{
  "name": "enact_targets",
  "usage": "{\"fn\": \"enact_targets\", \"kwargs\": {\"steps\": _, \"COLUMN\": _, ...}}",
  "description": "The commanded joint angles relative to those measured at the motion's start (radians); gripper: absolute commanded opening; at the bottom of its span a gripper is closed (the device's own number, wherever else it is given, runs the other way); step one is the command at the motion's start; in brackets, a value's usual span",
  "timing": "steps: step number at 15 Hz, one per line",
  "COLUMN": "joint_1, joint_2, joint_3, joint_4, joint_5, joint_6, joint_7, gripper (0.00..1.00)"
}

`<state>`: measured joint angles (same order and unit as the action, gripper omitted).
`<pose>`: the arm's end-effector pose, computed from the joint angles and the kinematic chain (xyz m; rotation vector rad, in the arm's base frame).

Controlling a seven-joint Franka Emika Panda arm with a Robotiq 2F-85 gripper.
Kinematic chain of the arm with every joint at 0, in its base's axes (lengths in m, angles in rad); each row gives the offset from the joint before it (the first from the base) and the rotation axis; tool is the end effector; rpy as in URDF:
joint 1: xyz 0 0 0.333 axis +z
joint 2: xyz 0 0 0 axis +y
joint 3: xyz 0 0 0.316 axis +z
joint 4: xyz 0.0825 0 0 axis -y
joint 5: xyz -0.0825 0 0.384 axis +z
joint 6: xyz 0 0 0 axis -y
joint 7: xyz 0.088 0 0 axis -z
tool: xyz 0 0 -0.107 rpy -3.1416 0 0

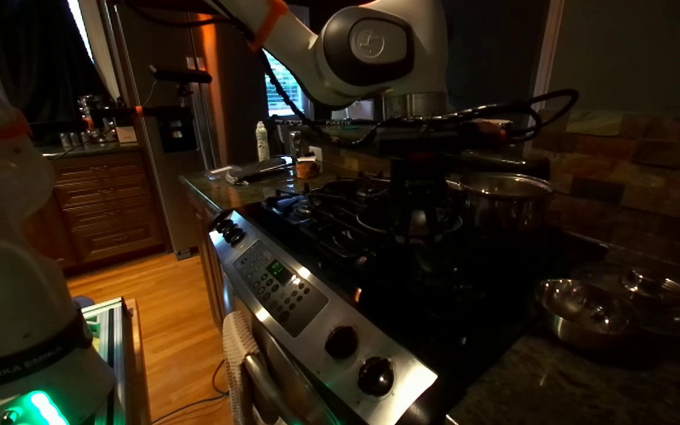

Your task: Move the pan to the right

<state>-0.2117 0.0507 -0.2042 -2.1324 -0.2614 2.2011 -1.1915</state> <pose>0.5003 -0.2300 0.3874 2.6519 1.3282 -0.2199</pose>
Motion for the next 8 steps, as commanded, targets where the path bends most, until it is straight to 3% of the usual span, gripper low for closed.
{"fn": "enact_targets", "kwargs": {"steps": 1, "joint_1": -0.013, "joint_2": 0.013, "joint_3": -0.013, "joint_4": 0.026, "joint_5": -0.043, "joint_6": -0.02, "joint_7": 0.027, "gripper": 0.08}}
{"fn": "enact_targets", "kwargs": {"steps": 8, "joint_1": -0.037, "joint_2": 0.058, "joint_3": -0.033, "joint_4": 0.046, "joint_5": -0.06, "joint_6": -0.017, "joint_7": 0.054, "gripper": 0.08}}
